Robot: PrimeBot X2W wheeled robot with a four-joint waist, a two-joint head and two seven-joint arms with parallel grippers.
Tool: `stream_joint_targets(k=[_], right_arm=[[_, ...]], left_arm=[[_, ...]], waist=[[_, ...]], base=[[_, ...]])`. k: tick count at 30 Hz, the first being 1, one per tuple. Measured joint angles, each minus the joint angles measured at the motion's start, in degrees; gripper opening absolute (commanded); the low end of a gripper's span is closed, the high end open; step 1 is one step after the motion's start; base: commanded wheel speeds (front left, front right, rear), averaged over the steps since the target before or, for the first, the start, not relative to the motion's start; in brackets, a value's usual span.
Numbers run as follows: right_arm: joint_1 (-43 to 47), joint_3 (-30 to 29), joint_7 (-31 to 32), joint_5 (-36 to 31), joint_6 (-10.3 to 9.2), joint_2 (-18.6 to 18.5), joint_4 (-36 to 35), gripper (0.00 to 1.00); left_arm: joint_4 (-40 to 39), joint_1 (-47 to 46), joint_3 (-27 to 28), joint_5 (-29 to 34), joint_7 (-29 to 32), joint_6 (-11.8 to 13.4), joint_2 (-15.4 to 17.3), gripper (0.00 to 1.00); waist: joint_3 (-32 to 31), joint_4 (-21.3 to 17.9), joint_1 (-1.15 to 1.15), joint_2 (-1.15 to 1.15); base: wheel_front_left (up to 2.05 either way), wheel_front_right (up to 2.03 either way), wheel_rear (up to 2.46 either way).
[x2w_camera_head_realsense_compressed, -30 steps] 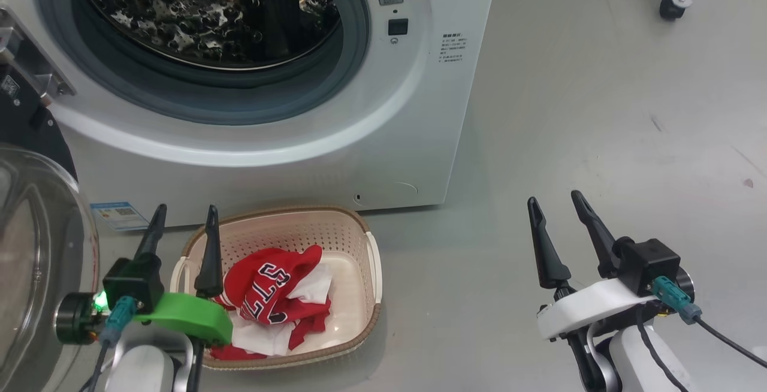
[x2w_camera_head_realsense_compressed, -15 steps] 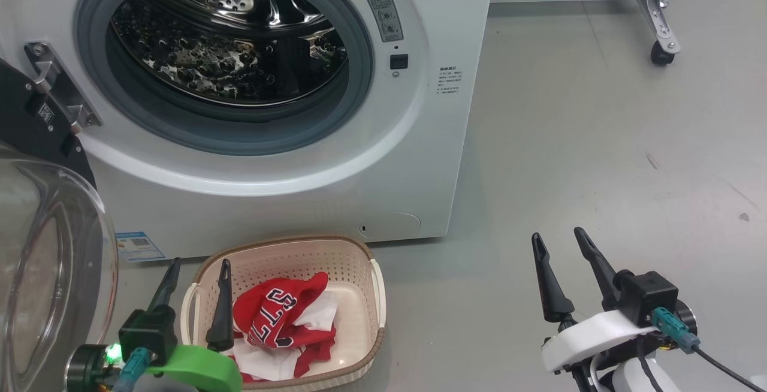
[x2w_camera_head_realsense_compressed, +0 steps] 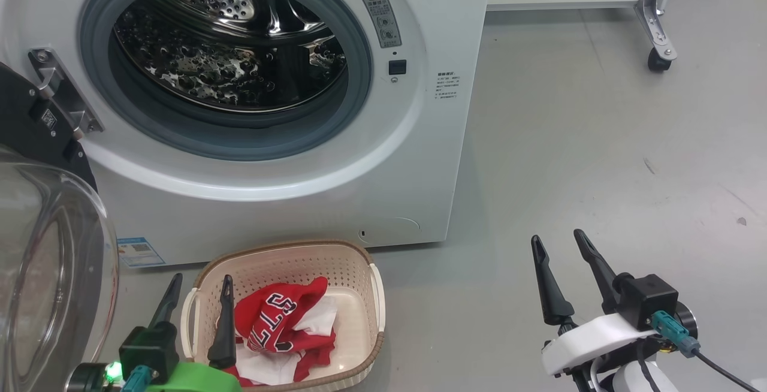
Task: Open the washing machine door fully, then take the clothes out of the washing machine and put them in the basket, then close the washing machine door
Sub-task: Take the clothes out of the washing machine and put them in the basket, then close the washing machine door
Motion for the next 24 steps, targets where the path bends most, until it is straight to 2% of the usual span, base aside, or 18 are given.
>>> stream_joint_targets(k=[24], right_arm=[[0.7,-0.4,0.0,0.0,0.00,0.0,-0.8,1.00]], left_arm=[[-7.0,3.6,-0.5,1.0,3.8,1.1,0.1,1.00]], waist=[[0.1,0.0,0.00,0.00]], base=[[0.00,0.01,-0.01]])
